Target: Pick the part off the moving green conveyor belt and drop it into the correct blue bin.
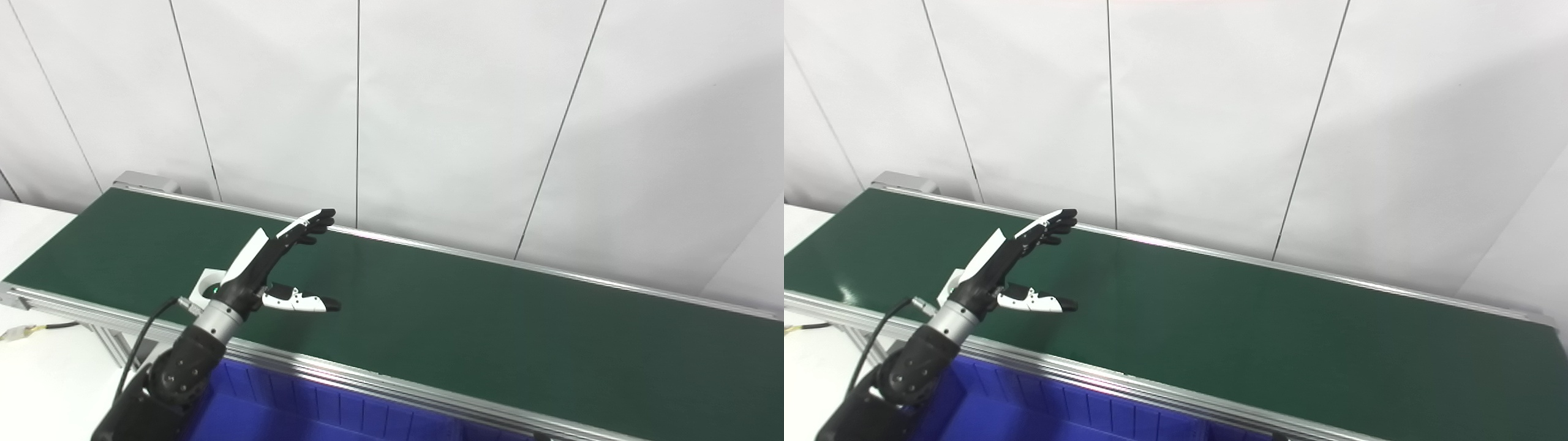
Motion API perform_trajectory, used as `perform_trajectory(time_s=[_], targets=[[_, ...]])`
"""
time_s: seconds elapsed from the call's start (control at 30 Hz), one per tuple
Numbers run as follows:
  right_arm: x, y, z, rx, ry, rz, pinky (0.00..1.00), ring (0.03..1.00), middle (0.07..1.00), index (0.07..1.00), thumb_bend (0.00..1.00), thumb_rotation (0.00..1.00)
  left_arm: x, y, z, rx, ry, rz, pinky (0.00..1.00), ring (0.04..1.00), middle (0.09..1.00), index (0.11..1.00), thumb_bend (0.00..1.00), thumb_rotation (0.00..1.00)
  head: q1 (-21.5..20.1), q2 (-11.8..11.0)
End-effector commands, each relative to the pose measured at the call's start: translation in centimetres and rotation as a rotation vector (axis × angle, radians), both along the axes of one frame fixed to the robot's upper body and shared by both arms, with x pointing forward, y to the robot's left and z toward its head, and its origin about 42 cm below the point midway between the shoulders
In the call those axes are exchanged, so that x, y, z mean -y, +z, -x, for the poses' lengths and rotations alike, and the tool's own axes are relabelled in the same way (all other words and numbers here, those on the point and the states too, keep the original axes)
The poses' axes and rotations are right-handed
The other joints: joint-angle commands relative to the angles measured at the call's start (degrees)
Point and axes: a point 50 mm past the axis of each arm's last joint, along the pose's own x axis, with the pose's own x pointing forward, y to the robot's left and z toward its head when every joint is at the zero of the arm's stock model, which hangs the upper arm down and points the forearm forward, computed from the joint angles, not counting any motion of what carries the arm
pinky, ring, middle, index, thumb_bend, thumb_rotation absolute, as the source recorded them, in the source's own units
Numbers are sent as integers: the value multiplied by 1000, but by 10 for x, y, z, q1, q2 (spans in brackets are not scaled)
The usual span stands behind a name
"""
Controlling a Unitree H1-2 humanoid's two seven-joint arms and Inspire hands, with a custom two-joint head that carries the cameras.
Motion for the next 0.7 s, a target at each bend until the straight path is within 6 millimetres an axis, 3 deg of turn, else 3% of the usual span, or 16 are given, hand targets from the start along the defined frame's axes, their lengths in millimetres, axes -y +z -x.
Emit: perform_trajectory(time_s=[0.0,0.2,0.53,0.67], targets=[[0,15,-6,97,9,-25,825,856,865,921,926,375,-13,29,-22,27,16,-66,833,892,899,892,800,281,3,4],[2,16,-7,103,6,-28,838,849,863,922,919,377,-27,37,-48,-1,42,-231,798,872,900,900,833,224,7,11],[4,19,-7,107,-7,-33,848,856,871,925,901,369,-29,34,-62,-95,63,-357,827,888,921,914,859,175,20,23],[5,19,-7,110,-10,-30,862,863,877,927,890,377,-34,30,-67,-147,88,-472,919,926,928,927,875,187,23,26]])
